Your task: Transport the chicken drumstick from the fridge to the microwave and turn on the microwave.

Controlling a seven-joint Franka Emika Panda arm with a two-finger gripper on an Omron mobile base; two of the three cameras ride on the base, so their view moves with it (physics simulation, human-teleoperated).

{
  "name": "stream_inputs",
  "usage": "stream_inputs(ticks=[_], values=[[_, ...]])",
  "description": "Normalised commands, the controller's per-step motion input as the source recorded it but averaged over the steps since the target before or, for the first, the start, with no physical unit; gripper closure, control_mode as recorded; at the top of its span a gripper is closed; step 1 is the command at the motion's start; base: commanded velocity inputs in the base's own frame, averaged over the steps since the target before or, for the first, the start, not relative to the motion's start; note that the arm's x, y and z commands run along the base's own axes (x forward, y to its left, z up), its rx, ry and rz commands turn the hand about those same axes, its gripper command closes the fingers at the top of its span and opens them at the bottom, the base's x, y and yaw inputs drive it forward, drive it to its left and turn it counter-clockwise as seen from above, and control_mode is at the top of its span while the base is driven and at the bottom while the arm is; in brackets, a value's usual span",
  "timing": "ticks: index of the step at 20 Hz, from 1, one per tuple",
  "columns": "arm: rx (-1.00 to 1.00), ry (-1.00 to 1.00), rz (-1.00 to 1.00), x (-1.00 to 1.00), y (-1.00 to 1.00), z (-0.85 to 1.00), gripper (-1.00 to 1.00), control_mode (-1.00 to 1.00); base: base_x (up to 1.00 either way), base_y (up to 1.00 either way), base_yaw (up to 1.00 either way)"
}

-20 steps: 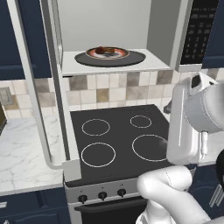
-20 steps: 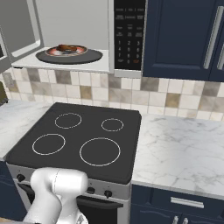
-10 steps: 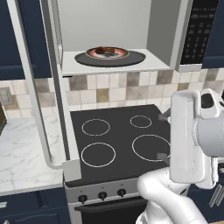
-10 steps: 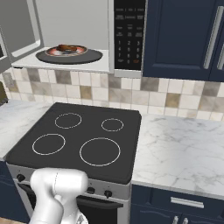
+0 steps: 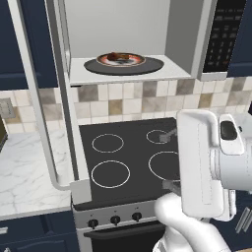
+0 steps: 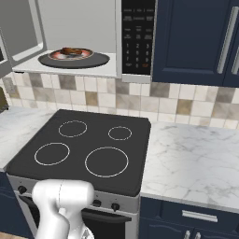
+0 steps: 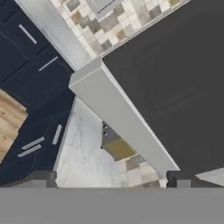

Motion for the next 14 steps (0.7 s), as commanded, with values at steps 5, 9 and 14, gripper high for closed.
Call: stream_inputs(ticks=[5, 9, 14], values=[[-0.01, -0.22, 0.22, -0.22, 0.22, 0.02, -1.0, -1.0, 0.0, 0.0, 0.0], [-0.06, -0.24, 0.15, -0.32, 0.34, 0.02, -1.0, -1.0, 0.0, 0.0, 0.0], [-0.02, -0.12, 0.02, -0.27, 0.46, 0.0, -1.0, -1.0, 0.0, 0.0, 0.0]])
